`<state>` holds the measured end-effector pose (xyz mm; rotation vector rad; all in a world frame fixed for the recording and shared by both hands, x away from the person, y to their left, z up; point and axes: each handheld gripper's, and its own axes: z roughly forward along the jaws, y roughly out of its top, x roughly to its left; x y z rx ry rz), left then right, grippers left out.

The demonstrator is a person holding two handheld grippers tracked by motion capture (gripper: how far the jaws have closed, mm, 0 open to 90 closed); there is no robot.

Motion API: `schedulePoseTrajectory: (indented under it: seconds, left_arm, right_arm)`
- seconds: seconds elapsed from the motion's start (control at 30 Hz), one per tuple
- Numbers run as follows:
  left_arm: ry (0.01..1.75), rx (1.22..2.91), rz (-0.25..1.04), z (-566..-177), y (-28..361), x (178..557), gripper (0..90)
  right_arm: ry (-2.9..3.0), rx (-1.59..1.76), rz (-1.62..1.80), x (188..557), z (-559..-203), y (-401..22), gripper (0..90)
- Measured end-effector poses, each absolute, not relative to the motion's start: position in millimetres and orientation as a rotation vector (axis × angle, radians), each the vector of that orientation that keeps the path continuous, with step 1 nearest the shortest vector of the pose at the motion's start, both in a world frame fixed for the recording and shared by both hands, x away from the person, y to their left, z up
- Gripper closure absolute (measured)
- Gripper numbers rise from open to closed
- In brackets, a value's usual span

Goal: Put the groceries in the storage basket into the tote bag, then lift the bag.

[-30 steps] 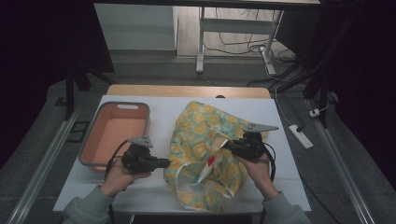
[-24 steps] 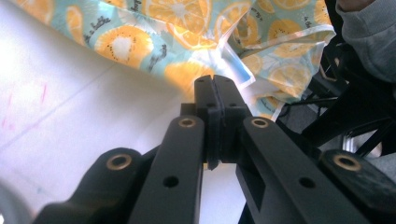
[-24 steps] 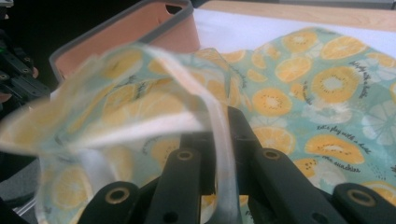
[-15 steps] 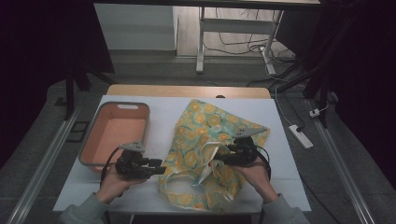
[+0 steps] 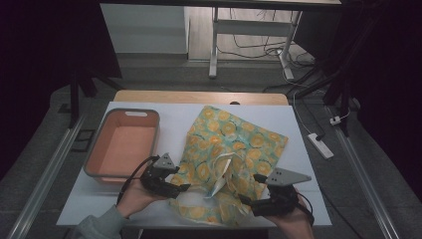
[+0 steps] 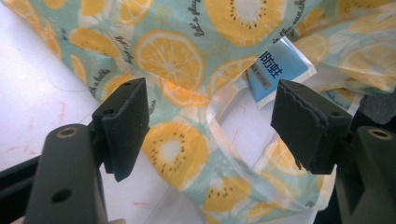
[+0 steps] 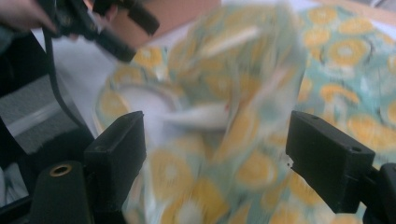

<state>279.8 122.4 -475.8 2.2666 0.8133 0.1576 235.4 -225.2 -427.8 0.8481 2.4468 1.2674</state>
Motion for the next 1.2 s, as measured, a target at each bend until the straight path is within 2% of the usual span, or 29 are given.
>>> schedulePoseTrajectory:
  seconds: [0.17, 0.4, 0.5, 0.7, 0.77, 0.8, 0.83, 0.9, 0.97, 1.07, 1.2]
  left_arm:
    - [0.824, 2.346, 0.126, -485.7, 104.4, 290.6, 27.1]
    - [0.866, 2.466, 0.157, -505.6, 77.0, 300.4, 29.9]
    - [0.910, 2.480, 0.146, -513.8, 76.6, 302.3, 37.5]
    - [0.953, 2.477, 0.108, -516.3, 85.0, 302.1, 68.4]
    - [0.943, 2.483, 0.105, -516.0, 86.7, 299.7, 76.3]
    - [0.941, 2.481, 0.080, -516.0, 87.8, 298.8, 83.7]
    - [0.940, 2.483, 0.074, -516.0, 88.7, 297.7, 85.8]
    - [0.935, 2.490, 0.064, -515.3, 90.0, 295.6, 88.1]
    - [0.926, 2.491, 0.044, -514.9, 91.3, 293.4, 88.5]
    - [0.905, 2.458, 0.018, -508.1, 96.5, 288.4, 88.7]
    - [0.875, 2.350, -0.019, -483.3, 116.0, 280.9, 88.8]
  right_arm:
    - [2.465, 0.883, 1.234, 227.0, -444.1, -229.4, 18.4]
    - [2.498, 0.933, 1.171, 231.4, -467.0, -223.2, 17.0]
    - [2.535, 0.963, 1.137, 235.6, -479.8, -219.9, 17.1]
    - [2.649, 0.959, 0.998, 238.9, -510.2, -202.0, 18.5]
    - [2.652, 0.943, 0.984, 239.6, -515.4, -197.9, 26.1]
    - [2.653, 0.934, 0.972, 239.6, -516.6, -196.1, 31.7]
    - [2.649, 0.920, 0.950, 239.5, -518.1, -194.3, 36.7]
    - [2.619, 0.883, 0.895, 236.8, -519.2, -192.2, 52.3]
    - [2.610, 0.876, 0.878, 235.3, -518.5, -193.3, 63.3]
    - [2.618, 0.843, 0.846, 232.8, -515.8, -196.9, 87.3]
    - [2.613, 0.815, 0.956, 229.0, -500.4, -207.6, 90.0]
